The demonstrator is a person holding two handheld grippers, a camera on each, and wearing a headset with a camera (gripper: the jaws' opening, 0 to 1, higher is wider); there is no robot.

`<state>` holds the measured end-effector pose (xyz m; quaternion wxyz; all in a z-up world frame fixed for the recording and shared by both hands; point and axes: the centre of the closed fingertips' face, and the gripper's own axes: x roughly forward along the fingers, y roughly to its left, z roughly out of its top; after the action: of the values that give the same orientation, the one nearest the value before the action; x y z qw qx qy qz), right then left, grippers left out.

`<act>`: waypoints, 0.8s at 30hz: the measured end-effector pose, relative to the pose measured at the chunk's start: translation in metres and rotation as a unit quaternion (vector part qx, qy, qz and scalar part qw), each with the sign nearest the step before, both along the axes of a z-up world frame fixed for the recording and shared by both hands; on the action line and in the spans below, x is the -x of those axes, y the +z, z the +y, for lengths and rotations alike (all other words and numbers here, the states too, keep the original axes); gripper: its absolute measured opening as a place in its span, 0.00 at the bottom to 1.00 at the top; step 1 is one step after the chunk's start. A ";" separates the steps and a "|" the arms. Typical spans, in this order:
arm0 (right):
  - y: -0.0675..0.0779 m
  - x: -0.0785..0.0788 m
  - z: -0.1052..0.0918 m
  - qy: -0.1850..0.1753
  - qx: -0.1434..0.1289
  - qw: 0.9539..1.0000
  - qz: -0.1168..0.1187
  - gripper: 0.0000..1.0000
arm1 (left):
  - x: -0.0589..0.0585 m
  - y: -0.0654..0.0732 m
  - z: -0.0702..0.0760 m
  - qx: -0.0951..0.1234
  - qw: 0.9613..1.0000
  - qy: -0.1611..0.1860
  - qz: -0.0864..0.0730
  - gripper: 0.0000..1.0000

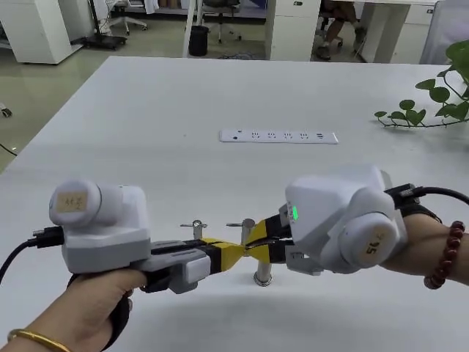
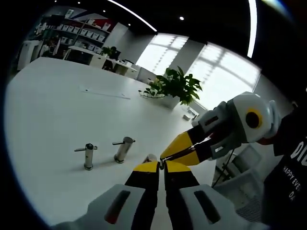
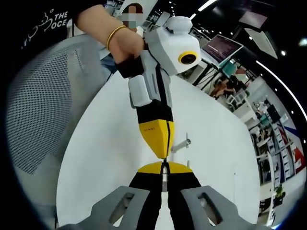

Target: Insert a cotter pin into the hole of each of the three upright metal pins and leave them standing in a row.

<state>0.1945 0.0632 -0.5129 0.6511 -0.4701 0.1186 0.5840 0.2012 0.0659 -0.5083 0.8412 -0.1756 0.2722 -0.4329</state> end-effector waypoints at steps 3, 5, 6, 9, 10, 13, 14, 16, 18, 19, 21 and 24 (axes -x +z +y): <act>0.000 0.001 0.000 0.001 0.001 1.000 -0.001 0.00 | 0.000 -0.001 0.000 -0.001 1.000 -0.001 0.000 0.00; 0.000 0.001 -0.001 0.002 0.002 1.000 -0.002 0.00 | 0.000 -0.001 -0.001 0.001 1.000 0.000 0.001 0.00; 0.000 0.001 -0.001 0.001 0.002 1.000 -0.002 0.00 | 0.000 0.000 -0.001 0.001 1.000 0.001 0.001 0.00; 0.000 0.002 -0.001 0.005 0.005 1.000 -0.006 0.00 | 0.001 0.000 -0.002 0.002 1.000 0.000 0.003 0.00; 0.000 0.002 -0.001 0.006 0.005 1.000 -0.007 0.00 | 0.001 0.000 -0.002 0.002 1.000 -0.001 0.003 0.00; 0.001 0.001 -0.001 0.002 0.001 1.000 -0.005 0.00 | 0.002 0.001 -0.003 0.003 1.000 0.000 0.003 0.00; 0.001 0.001 -0.001 0.001 0.000 1.000 -0.003 0.00 | 0.002 0.001 -0.003 0.002 1.000 -0.001 0.001 0.00; 0.001 0.001 0.000 0.001 0.000 1.000 -0.003 0.00 | 0.003 0.002 -0.003 -0.002 1.000 -0.003 -0.006 0.00; 0.000 0.002 -0.001 -0.001 0.000 1.000 0.003 0.00 | 0.004 0.002 -0.004 -0.005 1.000 -0.006 -0.008 0.00; 0.000 0.002 -0.001 -0.005 -0.003 1.000 0.006 0.00 | 0.004 0.002 -0.004 -0.006 1.000 -0.005 -0.011 0.00; 0.000 0.001 0.000 -0.008 -0.006 1.000 0.010 0.00 | 0.004 0.002 -0.004 -0.005 1.000 -0.004 -0.012 0.00; 0.000 0.001 0.000 -0.008 -0.008 1.000 0.012 0.00 | 0.001 0.003 -0.003 -0.006 1.000 0.003 -0.016 0.00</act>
<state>0.1936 0.0632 -0.5128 0.6581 -0.4565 0.1252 0.5856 0.1997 0.0632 -0.5054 0.8477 -0.1650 0.2608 -0.4314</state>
